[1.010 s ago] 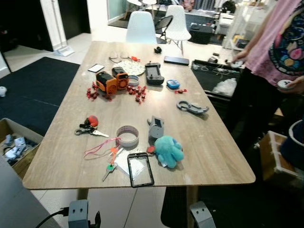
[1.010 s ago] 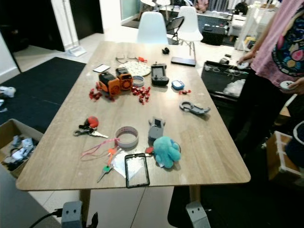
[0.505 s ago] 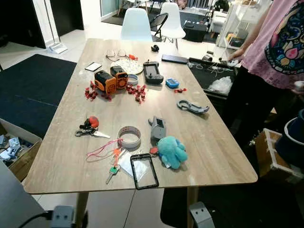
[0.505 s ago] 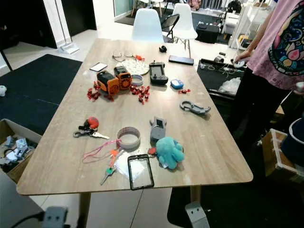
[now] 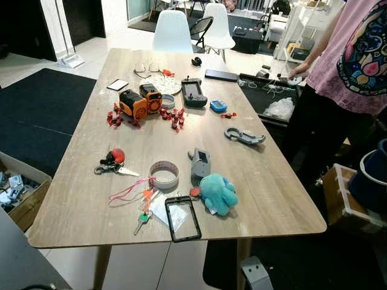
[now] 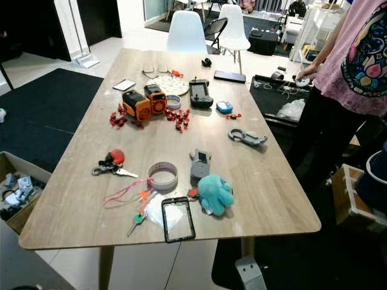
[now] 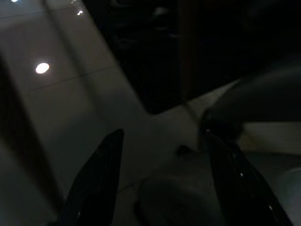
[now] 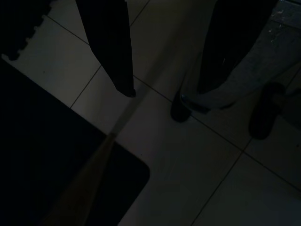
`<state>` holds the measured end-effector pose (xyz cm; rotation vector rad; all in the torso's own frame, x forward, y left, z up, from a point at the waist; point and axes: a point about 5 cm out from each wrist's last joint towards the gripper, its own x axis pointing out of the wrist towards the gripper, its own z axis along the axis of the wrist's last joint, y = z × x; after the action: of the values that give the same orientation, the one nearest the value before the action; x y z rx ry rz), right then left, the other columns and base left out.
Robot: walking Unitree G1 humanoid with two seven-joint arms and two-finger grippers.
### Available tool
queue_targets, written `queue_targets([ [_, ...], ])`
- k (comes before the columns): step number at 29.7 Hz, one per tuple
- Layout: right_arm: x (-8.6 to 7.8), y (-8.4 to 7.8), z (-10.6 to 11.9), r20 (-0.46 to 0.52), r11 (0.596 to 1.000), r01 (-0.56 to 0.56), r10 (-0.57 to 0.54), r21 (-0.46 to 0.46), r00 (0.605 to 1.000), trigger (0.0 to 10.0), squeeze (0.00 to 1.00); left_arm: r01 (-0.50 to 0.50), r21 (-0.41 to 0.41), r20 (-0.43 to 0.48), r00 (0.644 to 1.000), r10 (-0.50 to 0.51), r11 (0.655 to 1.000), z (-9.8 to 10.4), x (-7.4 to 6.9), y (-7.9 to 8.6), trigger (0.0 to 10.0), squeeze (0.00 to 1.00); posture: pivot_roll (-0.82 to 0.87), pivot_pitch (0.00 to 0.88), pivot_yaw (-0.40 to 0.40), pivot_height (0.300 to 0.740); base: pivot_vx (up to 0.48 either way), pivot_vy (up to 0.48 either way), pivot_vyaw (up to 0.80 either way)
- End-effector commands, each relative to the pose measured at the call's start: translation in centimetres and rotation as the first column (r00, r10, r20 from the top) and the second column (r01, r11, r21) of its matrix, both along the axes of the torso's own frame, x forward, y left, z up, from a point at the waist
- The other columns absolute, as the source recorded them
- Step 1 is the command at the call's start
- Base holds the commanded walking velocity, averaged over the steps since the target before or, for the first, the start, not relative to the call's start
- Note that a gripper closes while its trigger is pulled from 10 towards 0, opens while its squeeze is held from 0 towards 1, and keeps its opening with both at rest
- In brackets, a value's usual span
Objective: Hang keys on a hook
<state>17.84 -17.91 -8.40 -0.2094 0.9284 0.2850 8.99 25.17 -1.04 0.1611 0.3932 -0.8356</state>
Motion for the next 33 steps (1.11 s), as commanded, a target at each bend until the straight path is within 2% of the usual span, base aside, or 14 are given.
queue_targets([
  [1,-0.2,-0.3,-0.1,-0.008,1.000,0.002,-0.003,-0.007,1.000,10.0,0.00,0.110,-0.002,0.044,0.993,-0.110,0.994,1.1,0.4,-0.5,10.0,0.00,0.08,0.064,-0.097,0.740,0.000,0.000,0.00],
  [3,-0.2,-0.3,-0.1,-0.008,1.000,0.003,-0.003,-0.007,1.000,10.0,0.00,0.149,-0.011,0.065,0.987,-0.148,0.989,1.5,0.6,-0.9,10.0,0.00,0.08,0.064,-0.097,0.740,0.000,0.000,0.00],
  [5,-0.2,-0.4,-0.1,-0.007,1.000,0.004,-0.004,-0.007,1.000,10.0,0.00,0.255,-0.068,0.111,0.963,-0.247,0.965,3.1,1.5,-2.6,10.0,0.00,0.08,0.063,-0.094,0.740,0.000,0.000,0.00],
  [8,-0.2,-0.4,-0.1,-0.008,1.000,0.005,-0.005,-0.007,1.000,10.0,0.00,0.284,-0.090,0.124,0.954,-0.272,0.954,3.6,1.7,-3.2,10.0,0.00,0.08,0.063,-0.092,0.740,0.000,0.000,0.00],
  [11,-0.3,-0.5,-0.1,-0.008,1.000,0.010,-0.010,-0.009,1.000,10.0,0.00,0.346,-0.161,0.176,0.932,-0.318,0.924,5.5,2.5,-4.6,10.0,0.00,0.07,0.062,-0.090,0.740,0.000,0.000,0.00],
  [17,-0.3,-0.7,-0.1,-0.009,1.000,0.011,-0.011,-0.012,1.000,10.0,0.00,0.374,-0.229,0.235,0.917,-0.322,0.899,7.8,3.5,-5.4,10.0,0.00,0.07,0.061,-0.094,0.740,0.000,0.000,0.00],
  [21,-0.2,-0.7,0.0,-0.009,1.000,0.008,-0.008,-0.015,1.000,10.0,0.00,0.366,-0.316,0.317,0.910,-0.267,0.875,10.7,5.2,-6.3,10.0,0.00,0.08,0.060,-0.098,0.740,0.000,0.000,0.00],
  [22,-0.2,-0.7,0.0,-0.008,1.000,0.006,-0.006,-0.015,1.000,10.0,0.00,0.347,-0.354,0.351,0.910,-0.220,0.869,11.8,6.2,-6.8,10.0,0.00,0.08,0.059,-0.099,0.740,0.000,0.000,0.00],
  [25,-0.1,-0.7,0.0,-0.007,1.000,0.005,-0.006,-0.014,1.000,10.0,0.00,0.333,-0.386,0.385,0.906,-0.177,0.860,13.0,7.1,-7.4,10.0,0.00,0.08,0.059,-0.099,0.740,0.000,0.000,0.00],
  [27,0.1,-0.5,0.1,-0.003,1.000,0.004,-0.004,-0.012,1.000,10.0,0.00,0.251,-0.414,0.449,0.893,-0.044,0.875,15.6,10.2,-9.0,10.0,0.00,0.08,0.059,-0.096,0.740,0.000,0.000,0.00],
  [28,0.1,-0.5,0.1,-0.003,1.000,0.004,-0.004,-0.012,1.000,10.0,0.00,0.251,-0.414,0.449,0.893,-0.044,0.875,15.6,10.2,-9.0,10.0,0.00,0.08,0.059,-0.096,0.740,0.000,0.000,0.00],
  [30,0.2,-0.5,0.1,0.000,1.000,0.005,-0.005,-0.010,1.000,10.0,0.00,0.153,-0.454,0.469,0.878,0.089,0.878,17.5,13.0,-10.1,10.0,0.00,0.07,0.059,-0.094,0.740,0.000,0.000,0.00],
  [31,0.2,-0.5,0.1,0.000,1.000,0.005,-0.005,-0.010,1.000,10.0,0.00,0.153,-0.454,0.469,0.878,0.089,0.878,17.5,13.0,-10.1,10.0,0.00,0.07,0.059,-0.094,0.740,0.000,0.000,0.00],
  [33,0.2,-0.4,0.1,-0.001,1.000,0.008,-0.008,-0.009,1.000,10.0,0.00,0.086,-0.451,0.496,0.852,0.169,0.888,18.8,15.3,-11.1,10.0,0.00,0.07,0.057,-0.090,0.740,0.000,0.000,0.00],
])
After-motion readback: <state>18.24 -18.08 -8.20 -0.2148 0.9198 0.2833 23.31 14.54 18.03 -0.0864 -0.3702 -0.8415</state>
